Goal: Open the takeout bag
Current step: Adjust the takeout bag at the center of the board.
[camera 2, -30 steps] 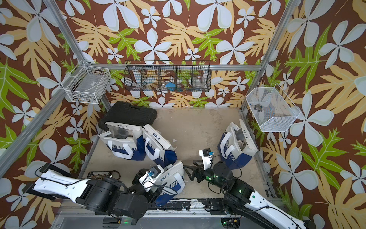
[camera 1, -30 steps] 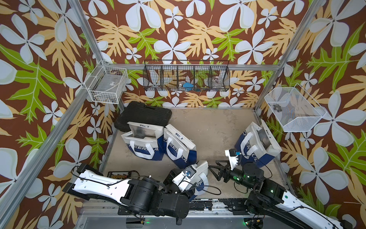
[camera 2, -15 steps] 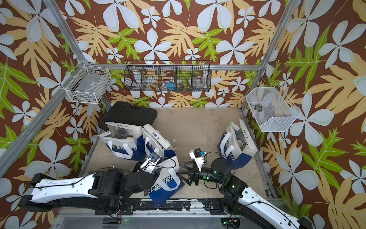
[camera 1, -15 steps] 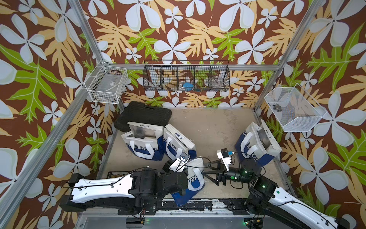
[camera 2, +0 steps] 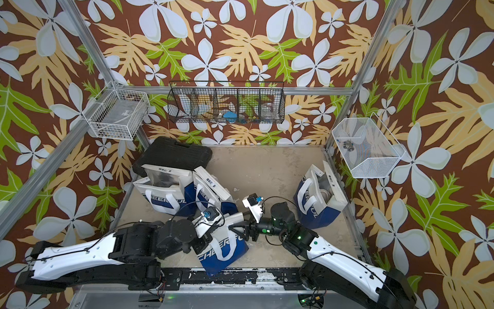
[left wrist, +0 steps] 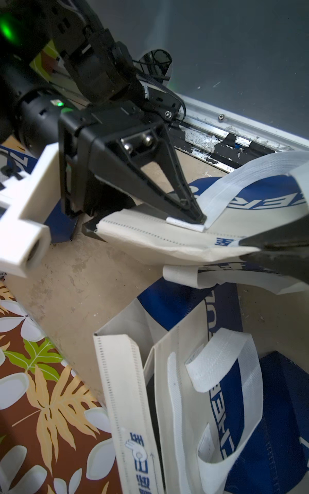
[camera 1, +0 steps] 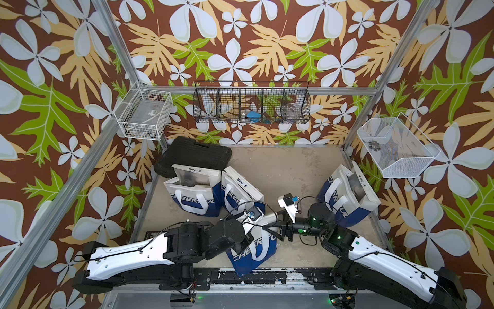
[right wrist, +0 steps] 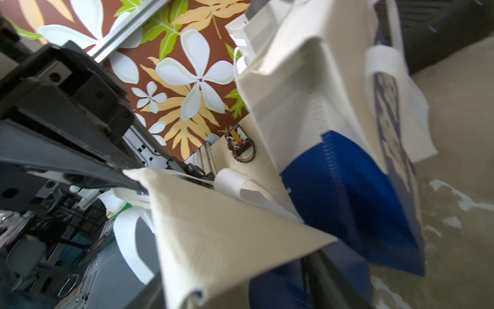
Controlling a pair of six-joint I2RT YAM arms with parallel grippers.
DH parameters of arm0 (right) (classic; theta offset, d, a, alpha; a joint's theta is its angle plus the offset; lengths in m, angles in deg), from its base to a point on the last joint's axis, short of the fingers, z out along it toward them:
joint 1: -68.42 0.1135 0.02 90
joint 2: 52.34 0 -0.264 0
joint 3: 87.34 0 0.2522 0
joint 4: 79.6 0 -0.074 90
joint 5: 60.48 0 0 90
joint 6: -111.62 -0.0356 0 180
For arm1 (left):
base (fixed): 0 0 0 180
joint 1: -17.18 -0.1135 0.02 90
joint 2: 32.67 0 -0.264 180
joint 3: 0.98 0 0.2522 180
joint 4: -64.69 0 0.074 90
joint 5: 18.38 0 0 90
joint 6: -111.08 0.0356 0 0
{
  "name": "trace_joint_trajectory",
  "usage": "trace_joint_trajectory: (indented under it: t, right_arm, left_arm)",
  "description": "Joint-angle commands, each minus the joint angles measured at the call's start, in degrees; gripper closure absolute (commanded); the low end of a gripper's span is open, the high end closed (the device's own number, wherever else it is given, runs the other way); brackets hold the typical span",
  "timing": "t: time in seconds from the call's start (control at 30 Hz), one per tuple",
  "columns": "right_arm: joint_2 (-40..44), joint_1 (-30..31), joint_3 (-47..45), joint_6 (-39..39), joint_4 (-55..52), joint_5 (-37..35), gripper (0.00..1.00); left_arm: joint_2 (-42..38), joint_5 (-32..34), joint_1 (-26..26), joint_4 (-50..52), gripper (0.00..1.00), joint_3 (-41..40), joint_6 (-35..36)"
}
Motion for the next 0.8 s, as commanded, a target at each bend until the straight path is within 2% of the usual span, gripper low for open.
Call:
trace_joint_trajectory:
  t: [0.0, 0.07, 0.1, 0.17, 0.23, 0.3, 0.37, 0.4, 0.43, 0.47, 0.5, 0.53, 0.6, 0.7, 0.77]
  right_arm:
    - [-1.8, 0.0, 0.6, 0.3, 5.8, 5.7, 0.78]
    - [-1.7, 0.1, -0.2, -1.0, 7.4, 7.3, 0.95]
    - [-1.2, 0.4, -1.0, -2.1, 8.8, 7.0, 1.0]
    - [0.6, 2.0, -2.8, -3.7, 11.1, 4.8, 1.0]
    - [2.5, 5.6, -3.9, -4.3, 12.0, 0.4, 1.0]
    - [4.1, 8.4, -4.8, -4.0, 10.8, -6.4, 1.0]
    - [4.8, 10.7, -6.8, -4.5, 11.2, -12.6, 1.0]
    - [5.0, 11.7, -7.9, -4.6, 11.6, -15.7, 0.92]
    - [5.0, 12.8, -9.3, -4.8, 12.2, -18.4, 0.74]
    - [4.9, 13.6, -10.3, -4.9, 13.2, -20.0, 0.6]
    - [4.9, 14.5, -11.8, -5.2, 14.5, -21.5, 0.5]
    - [5.1, 15.2, -12.9, -5.5, 15.6, -22.7, 0.47]
    - [5.9, 16.4, -14.3, -5.4, 16.8, -25.0, 0.48]
    - [7.3, 17.1, -13.9, -4.6, 16.4, -27.8, 0.61]
    - [7.0, 17.2, -12.4, -4.0, 16.0, -27.5, 0.62]
  left_arm:
    - [-0.2, -3.0, -2.7, -5.2, 1.0, 1.3, 5.8]
    - [0.2, -2.3, -6.3, -6.6, 1.0, 1.6, 6.3]
    - [0.6, -2.7, -8.1, -7.9, 1.0, 1.4, 6.7]
    - [2.4, -1.2, -9.8, -9.5, 1.0, 0.6, 7.2]
    - [5.2, 5.1, -9.9, -10.8, 1.0, -0.4, 6.9]
    - [7.1, 11.5, -9.9, -12.4, 1.0, -1.1, 5.9]
    - [7.9, 13.7, -10.0, -13.1, 1.0, -0.4, 3.8]
    - [7.9, 13.5, -10.0, -13.1, 0.96, 0.1, 2.8]
    - [7.6, 13.1, -10.1, -13.0, 0.89, 0.4, 1.9]
    - [6.8, 12.5, -10.0, -12.6, 0.82, 0.7, 0.9]
    - [5.3, 10.9, -10.0, -12.1, 0.75, 0.6, -0.1]
    - [3.4, 9.4, -10.0, -11.2, 0.68, 0.7, -1.7]
    - [-0.6, 6.5, -10.0, -8.9, 0.59, 0.9, -4.5]
    - [-4.5, 1.4, -10.0, -3.4, 0.47, 2.2, -7.4]
    - [-5.5, -1.6, -9.9, -0.3, 0.46, 2.2, -9.1]
